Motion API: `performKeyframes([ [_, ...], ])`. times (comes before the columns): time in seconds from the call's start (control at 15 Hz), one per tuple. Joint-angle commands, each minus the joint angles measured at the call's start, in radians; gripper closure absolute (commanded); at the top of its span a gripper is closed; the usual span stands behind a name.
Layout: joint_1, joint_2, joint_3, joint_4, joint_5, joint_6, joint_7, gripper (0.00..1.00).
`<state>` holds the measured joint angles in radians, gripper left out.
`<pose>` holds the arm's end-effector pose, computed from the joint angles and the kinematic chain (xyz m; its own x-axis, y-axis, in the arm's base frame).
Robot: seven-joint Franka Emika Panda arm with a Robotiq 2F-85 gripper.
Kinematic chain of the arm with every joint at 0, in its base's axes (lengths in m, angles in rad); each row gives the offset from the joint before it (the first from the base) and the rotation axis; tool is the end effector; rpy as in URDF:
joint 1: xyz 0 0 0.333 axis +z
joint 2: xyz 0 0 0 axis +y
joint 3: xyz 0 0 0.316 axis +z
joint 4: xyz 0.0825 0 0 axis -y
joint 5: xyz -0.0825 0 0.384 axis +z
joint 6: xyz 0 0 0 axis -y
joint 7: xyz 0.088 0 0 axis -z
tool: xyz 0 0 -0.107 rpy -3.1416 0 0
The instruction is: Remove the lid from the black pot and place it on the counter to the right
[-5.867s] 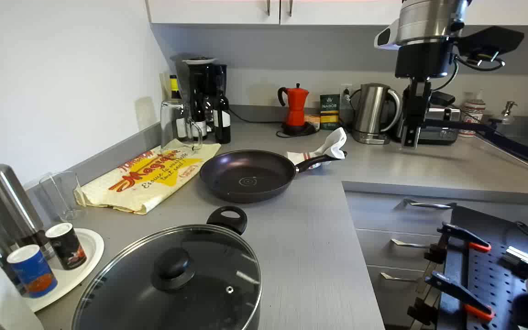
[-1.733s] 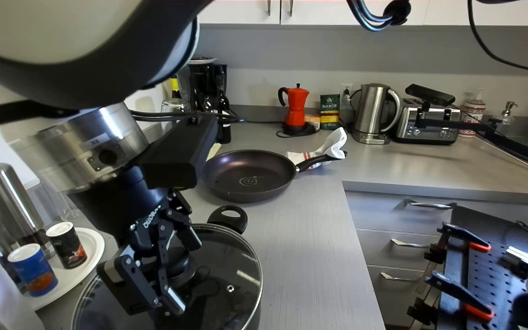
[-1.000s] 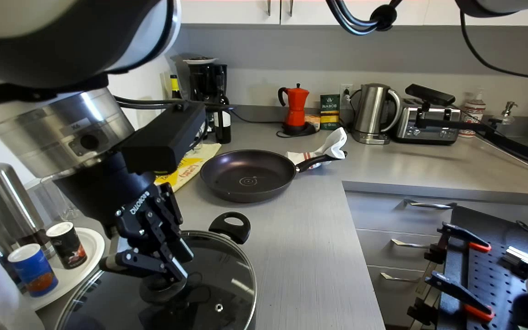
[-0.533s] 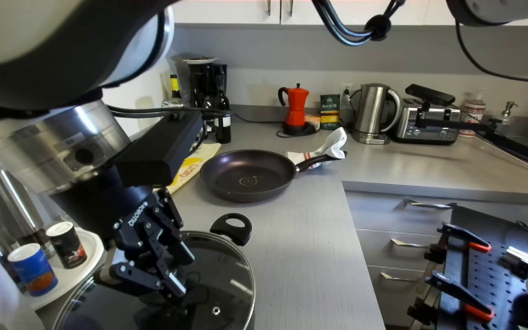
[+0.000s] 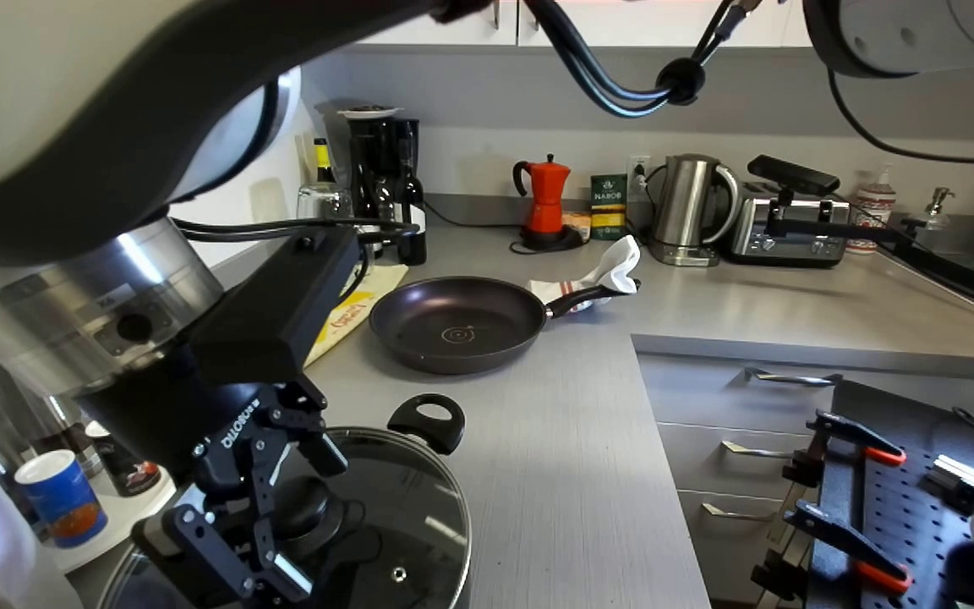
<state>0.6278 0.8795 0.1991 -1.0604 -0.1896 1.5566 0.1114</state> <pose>0.5378 0.4889 0.2835 0.7188 0.5973 -0.3558 0.6565 -0.7516 0.0647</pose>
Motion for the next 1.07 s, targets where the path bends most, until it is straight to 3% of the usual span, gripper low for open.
performKeyframes([
  [0.0, 0.027, 0.041, -0.021, 0.087, -0.015, -0.044, -0.024, 0.0],
  [0.2, 0.024, 0.042, -0.016, 0.09, -0.021, -0.041, -0.025, 0.0],
  [0.27, 0.023, 0.041, -0.016, 0.09, -0.021, -0.041, -0.026, 0.25],
  [0.33, 0.023, 0.041, -0.015, 0.091, -0.021, -0.041, -0.029, 0.26],
  [0.73, 0.021, 0.04, -0.02, 0.1, -0.03, -0.041, -0.038, 0.73],
  [1.0, 0.024, 0.032, -0.02, 0.095, -0.034, -0.045, -0.035, 0.76],
])
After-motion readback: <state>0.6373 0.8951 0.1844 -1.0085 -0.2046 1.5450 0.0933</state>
